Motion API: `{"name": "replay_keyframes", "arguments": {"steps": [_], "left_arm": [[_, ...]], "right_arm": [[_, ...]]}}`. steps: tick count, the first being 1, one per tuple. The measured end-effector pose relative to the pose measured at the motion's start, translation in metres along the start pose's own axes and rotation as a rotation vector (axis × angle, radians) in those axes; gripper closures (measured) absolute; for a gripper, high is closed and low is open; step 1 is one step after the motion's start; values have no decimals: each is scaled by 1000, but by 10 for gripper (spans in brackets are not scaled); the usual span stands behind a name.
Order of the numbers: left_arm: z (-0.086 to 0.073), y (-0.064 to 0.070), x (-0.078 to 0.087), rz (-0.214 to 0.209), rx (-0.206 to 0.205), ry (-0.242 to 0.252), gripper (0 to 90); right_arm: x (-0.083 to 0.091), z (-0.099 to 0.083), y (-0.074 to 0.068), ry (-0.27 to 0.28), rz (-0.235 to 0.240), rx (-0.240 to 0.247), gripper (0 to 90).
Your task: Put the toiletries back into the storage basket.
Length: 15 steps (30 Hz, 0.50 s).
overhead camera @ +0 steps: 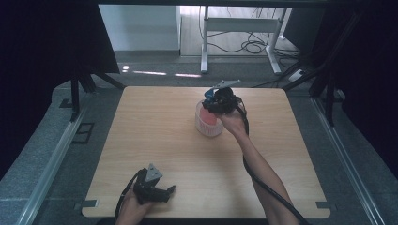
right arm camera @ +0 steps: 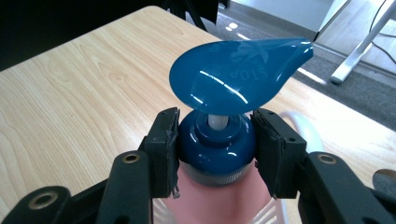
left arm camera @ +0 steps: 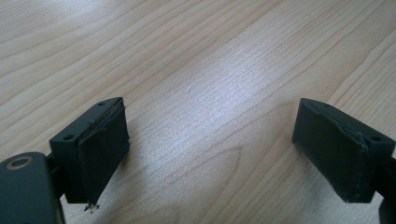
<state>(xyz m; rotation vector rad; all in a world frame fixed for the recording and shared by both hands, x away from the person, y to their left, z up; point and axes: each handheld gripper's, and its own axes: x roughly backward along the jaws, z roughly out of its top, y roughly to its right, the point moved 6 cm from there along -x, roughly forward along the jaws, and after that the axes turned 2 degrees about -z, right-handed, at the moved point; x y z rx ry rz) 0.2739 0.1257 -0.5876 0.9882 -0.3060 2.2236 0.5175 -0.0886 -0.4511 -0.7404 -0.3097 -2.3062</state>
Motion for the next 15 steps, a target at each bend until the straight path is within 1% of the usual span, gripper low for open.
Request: {"name": "replay_keyframes", "arguments": {"steps": [15], "left_arm": [[0,0,0,-1,1,1,104]], "right_arm": [[-15,-17,1,-30,14,-19,528]]}}
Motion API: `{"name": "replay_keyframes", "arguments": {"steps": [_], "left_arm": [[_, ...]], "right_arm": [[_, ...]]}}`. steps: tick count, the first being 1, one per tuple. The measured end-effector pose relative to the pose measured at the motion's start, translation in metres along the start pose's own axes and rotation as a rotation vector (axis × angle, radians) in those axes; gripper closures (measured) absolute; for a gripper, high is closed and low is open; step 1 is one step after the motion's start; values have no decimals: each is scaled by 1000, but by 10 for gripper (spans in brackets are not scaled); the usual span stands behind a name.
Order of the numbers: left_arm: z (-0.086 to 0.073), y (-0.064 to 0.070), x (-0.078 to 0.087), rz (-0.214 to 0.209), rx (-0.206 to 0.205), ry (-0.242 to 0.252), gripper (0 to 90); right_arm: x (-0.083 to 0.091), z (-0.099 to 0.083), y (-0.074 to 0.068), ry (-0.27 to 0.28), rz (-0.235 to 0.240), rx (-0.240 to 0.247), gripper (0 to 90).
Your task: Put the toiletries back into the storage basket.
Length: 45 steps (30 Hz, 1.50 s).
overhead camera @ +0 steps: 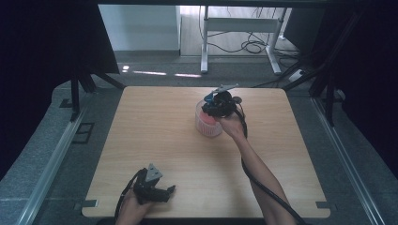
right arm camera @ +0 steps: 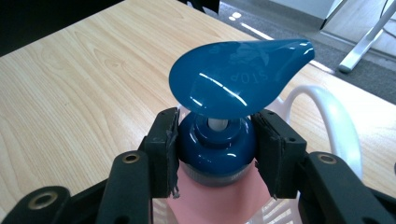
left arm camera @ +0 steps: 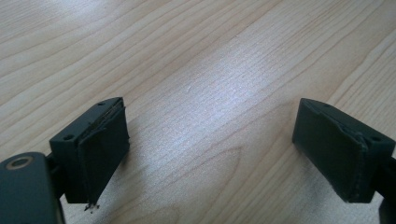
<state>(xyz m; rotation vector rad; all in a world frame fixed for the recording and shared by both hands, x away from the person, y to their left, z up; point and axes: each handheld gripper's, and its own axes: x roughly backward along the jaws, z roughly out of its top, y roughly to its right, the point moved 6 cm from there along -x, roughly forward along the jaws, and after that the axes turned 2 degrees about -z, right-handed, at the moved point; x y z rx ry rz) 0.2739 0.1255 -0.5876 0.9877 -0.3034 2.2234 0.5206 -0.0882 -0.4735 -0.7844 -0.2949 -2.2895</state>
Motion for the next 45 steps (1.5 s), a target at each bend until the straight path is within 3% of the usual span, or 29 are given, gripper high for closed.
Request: {"name": "replay_keyframes", "arguments": {"steps": [11,17,34,45], "left_arm": [[0,0,0,1,1,1,104],[0,0,0,1,0,-3,104],[0,0,0,2,-1,-1,104],[0,0,0,1,-2,0,104]], "right_arm": [[2,-5,4,-9,49,-52,486],[4,-7,4,-1,19,-36,414],[16,-6,-3,20,7,8,202],[29,-10,-4,28,20,-6,134]]}}
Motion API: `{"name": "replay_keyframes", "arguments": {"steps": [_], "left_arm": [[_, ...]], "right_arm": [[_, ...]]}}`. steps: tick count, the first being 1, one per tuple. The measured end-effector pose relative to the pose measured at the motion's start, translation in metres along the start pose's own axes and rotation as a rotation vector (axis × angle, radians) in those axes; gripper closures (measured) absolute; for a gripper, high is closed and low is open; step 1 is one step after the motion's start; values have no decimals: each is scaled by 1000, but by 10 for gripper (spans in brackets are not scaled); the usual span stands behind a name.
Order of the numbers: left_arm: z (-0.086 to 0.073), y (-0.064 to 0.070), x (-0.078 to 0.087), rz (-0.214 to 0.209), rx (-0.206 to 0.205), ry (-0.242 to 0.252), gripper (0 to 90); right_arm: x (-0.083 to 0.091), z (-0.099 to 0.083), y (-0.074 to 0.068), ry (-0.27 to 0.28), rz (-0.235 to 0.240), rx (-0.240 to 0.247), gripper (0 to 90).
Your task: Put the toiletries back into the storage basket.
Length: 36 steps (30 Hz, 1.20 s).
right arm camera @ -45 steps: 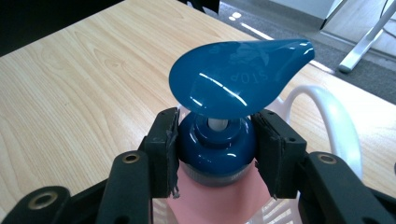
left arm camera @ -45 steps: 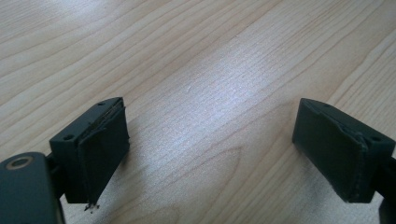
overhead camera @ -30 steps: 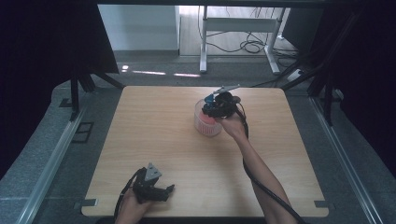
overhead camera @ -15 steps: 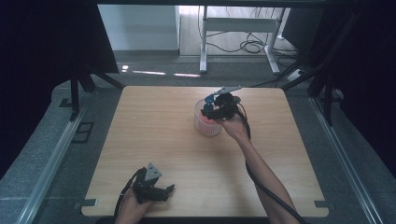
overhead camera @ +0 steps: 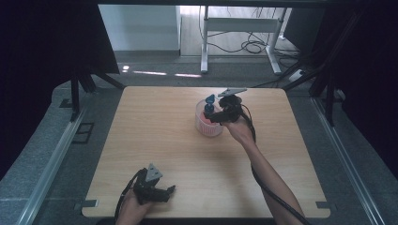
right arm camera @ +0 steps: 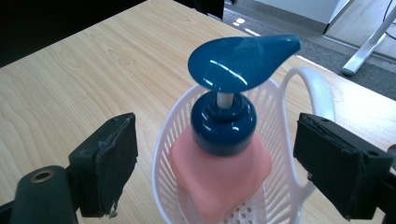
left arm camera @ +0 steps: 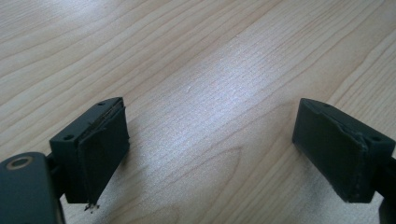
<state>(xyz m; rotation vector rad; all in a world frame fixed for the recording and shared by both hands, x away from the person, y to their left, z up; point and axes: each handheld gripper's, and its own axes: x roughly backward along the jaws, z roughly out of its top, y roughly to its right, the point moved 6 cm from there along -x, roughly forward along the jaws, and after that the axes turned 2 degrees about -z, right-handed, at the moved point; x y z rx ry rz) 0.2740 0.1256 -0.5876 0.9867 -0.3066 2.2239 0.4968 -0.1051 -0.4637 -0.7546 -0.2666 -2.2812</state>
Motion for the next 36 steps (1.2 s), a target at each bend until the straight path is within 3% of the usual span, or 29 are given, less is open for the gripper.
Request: {"name": "replay_keyframes", "arguments": {"steps": [36], "left_arm": [[0,0,0,0,3,2,104]], "right_arm": [[40,-23,-15,-20,30,49,125]]}}
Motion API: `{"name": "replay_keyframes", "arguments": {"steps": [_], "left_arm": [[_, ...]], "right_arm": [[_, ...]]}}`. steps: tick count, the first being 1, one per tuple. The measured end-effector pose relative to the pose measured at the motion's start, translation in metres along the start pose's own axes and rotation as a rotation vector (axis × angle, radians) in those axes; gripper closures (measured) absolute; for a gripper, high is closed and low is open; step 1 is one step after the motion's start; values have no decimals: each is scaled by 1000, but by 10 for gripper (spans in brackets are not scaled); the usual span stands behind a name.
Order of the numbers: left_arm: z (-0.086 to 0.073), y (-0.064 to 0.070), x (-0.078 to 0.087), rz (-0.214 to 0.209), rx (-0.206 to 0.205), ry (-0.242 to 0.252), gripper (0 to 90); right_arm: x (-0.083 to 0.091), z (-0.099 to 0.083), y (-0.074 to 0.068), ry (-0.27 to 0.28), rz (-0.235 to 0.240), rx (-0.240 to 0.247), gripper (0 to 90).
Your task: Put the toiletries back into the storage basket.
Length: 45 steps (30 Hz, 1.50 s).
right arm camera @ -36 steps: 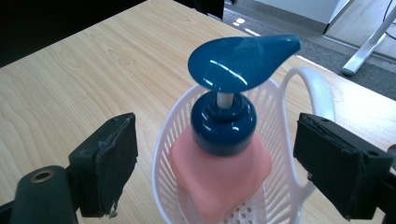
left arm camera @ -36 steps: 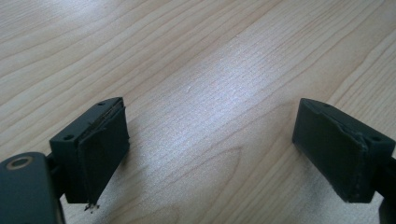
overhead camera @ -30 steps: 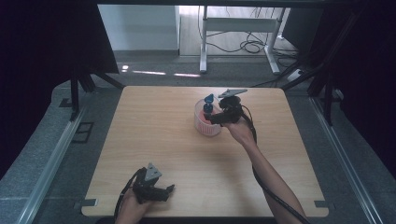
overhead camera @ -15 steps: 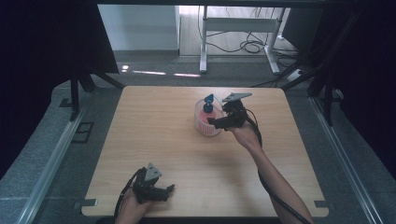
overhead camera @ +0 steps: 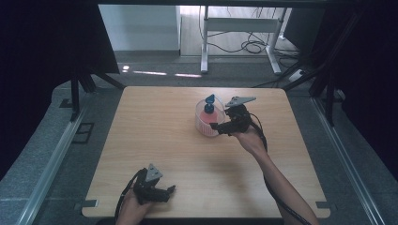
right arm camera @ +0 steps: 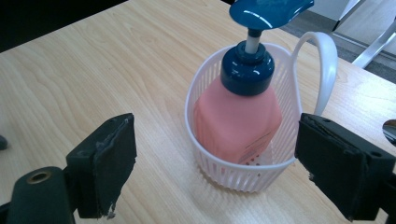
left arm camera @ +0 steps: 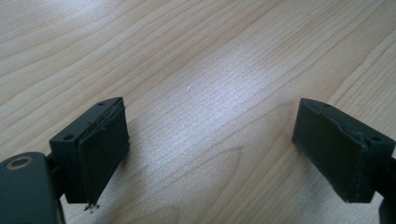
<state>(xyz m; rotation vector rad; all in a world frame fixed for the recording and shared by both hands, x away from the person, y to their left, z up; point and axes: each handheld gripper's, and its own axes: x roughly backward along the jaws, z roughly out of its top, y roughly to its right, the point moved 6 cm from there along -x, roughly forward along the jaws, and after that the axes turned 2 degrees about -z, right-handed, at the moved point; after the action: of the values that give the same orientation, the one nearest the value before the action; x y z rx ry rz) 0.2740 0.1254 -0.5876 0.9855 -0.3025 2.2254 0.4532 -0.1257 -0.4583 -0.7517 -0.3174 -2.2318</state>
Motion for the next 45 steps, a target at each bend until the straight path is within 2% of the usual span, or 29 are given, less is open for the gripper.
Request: {"name": "replay_keyframes", "arguments": {"steps": [12,27,45], "left_arm": [[0,0,0,0,0,-1,104],[0,0,0,1,0,-2,104],[0,0,0,3,1,-2,104]], "right_arm": [[8,-12,-7,-10,16,3,102],[19,-30,-9,-17,9,6,30],[38,-53,-9,-15,-9,-8,0]]}}
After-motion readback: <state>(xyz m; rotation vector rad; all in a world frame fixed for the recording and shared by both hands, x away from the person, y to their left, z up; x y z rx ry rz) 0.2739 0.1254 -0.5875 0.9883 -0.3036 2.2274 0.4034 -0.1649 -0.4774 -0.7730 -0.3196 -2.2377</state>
